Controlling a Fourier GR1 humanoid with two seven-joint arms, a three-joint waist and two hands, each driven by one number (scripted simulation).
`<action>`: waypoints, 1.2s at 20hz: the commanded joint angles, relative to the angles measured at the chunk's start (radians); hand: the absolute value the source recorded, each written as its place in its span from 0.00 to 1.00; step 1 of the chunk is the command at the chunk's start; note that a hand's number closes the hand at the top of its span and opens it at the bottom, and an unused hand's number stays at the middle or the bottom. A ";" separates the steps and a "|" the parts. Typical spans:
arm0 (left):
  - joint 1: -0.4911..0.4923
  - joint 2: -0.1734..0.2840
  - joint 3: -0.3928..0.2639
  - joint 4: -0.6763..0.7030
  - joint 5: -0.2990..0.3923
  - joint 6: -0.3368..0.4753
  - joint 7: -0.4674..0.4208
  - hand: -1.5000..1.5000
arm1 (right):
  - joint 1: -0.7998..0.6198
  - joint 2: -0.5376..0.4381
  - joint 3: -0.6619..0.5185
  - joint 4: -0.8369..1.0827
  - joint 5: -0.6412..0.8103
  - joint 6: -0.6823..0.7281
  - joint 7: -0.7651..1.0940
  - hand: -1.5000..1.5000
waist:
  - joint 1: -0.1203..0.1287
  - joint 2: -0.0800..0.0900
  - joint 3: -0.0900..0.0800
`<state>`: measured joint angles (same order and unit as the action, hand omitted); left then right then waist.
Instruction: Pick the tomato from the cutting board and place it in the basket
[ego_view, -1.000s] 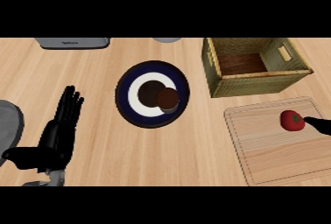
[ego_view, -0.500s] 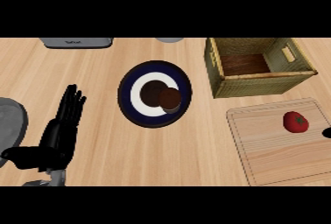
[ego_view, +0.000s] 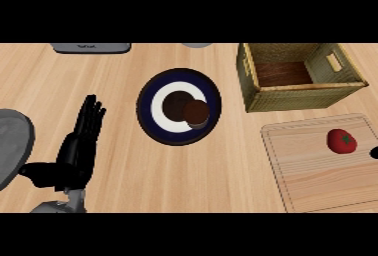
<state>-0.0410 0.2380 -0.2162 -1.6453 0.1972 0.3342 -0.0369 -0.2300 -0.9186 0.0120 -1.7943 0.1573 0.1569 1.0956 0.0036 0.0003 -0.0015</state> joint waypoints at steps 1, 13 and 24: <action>-0.020 0.020 0.051 0.035 0.037 -0.053 -0.007 0.50 | -0.007 0.035 0.046 0.064 0.061 0.021 0.104 0.00 | 0.004 0.002 0.001; -0.034 -0.037 0.069 0.018 -0.037 -0.050 0.024 0.50 | 0.048 0.261 0.041 0.108 0.254 -0.043 -0.045 0.00 | -0.001 0.000 0.001; -0.015 -0.065 0.113 -0.009 -0.061 -0.108 0.062 0.50 | 0.094 0.371 -0.024 0.220 0.440 -0.064 -0.201 0.00 | -0.003 0.000 0.002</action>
<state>-0.0312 0.1860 -0.1218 -1.6781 0.1434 0.2410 0.0128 -0.1486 -0.5904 0.0006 -1.6354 0.5280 0.1341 0.9607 0.0018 -0.0001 -0.0001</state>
